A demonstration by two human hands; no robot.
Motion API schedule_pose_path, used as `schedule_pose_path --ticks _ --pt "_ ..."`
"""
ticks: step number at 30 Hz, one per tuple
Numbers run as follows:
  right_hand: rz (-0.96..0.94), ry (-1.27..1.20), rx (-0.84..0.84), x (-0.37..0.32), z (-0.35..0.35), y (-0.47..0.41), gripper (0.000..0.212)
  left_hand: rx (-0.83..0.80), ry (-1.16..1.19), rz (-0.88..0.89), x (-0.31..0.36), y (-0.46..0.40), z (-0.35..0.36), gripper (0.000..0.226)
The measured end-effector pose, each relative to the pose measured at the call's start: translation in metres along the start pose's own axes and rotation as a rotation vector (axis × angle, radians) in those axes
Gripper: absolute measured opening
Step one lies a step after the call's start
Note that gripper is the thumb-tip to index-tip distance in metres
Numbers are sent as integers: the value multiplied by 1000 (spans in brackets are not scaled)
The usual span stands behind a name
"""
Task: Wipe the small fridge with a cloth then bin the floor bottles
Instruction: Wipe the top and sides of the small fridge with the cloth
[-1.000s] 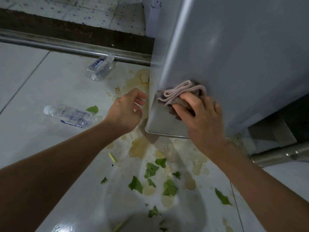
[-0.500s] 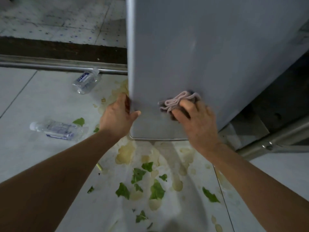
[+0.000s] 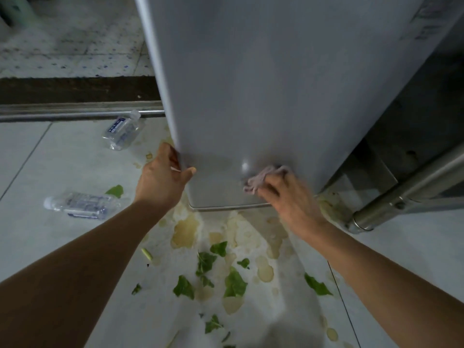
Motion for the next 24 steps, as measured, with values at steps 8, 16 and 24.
schedule_pose_path --ticks 8,16,24 --pt "109 -38 493 12 -36 -4 21 36 0 40 -3 2 0 31" --pt "-43 90 13 24 -2 26 42 20 22 -35 -3 2 3 29" --pt "322 222 544 56 -53 10 18 12 64 -71 -10 -1 8 29"
Point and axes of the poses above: each hand's wrist, its own y-axis away from the middle knuckle, its own z-axis out of the palm, x = y × z, the point moved 6 cm from there along -y, towards the middle knuckle, and after that the axes turned 15 degrees about -y, right-handed, at the moved point
